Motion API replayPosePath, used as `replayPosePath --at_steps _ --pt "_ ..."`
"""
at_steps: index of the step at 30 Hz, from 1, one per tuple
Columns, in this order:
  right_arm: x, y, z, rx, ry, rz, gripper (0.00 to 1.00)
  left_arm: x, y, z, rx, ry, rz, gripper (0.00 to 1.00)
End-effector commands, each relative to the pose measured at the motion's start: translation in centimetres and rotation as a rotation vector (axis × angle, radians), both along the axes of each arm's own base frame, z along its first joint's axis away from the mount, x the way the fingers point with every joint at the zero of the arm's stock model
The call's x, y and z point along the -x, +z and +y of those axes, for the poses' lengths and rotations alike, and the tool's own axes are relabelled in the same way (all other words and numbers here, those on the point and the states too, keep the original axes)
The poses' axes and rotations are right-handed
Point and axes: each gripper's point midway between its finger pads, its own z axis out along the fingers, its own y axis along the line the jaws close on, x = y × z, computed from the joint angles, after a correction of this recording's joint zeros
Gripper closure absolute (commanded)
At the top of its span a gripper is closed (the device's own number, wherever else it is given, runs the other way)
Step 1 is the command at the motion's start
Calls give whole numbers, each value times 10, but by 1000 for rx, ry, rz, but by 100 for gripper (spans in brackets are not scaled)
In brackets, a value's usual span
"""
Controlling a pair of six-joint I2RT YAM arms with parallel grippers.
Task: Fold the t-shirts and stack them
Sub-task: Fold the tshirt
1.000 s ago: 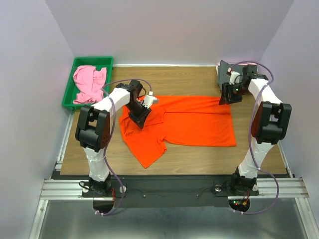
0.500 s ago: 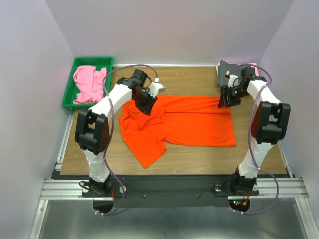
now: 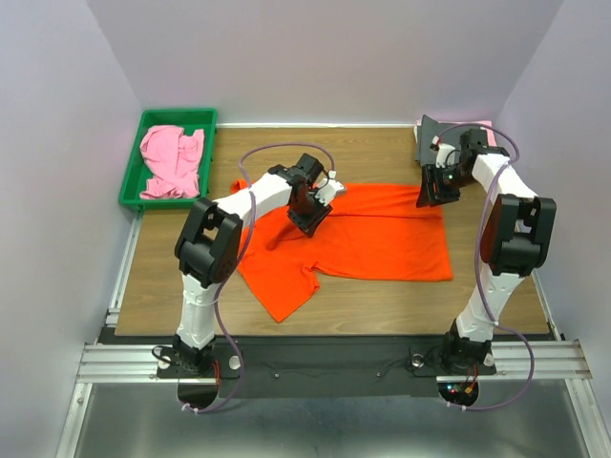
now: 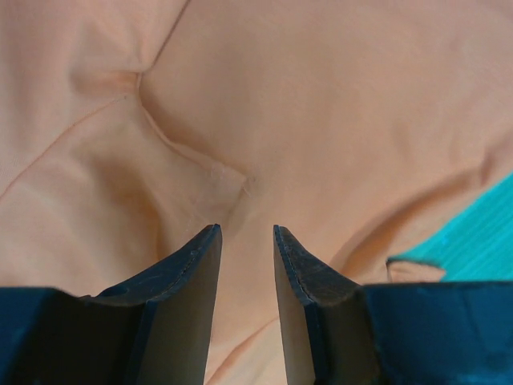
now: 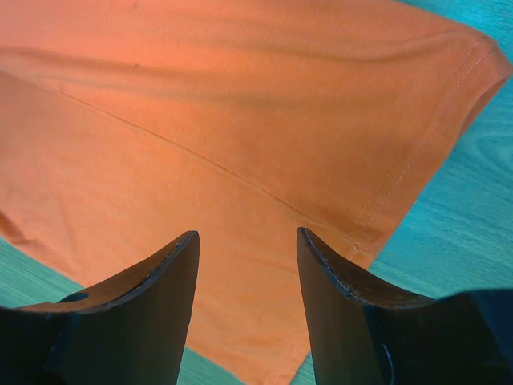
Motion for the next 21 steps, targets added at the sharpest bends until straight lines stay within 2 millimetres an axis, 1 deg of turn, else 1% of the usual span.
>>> replayPosePath --at_steps 1,4,8,12,16,18,21 --pt "-2 9 4 2 7 -29 43 -18 11 -15 20 24 -61 56" --pt "-2 8 4 2 4 -22 43 -23 6 -21 24 25 -53 56" --pt "-2 7 3 10 4 -21 43 -24 -1 -26 20 25 -40 56" --pt "-1 5 1 19 6 -20 43 -23 -8 -25 11 26 -26 56" --pt "-1 2 0 23 6 -14 43 -19 -14 -23 -3 17 -8 57" --pt "-1 2 0 23 6 -15 43 -18 -14 -21 -7 18 -9 59" --pt "-1 1 0 21 4 -12 43 -16 -13 -20 -9 14 -8 64"
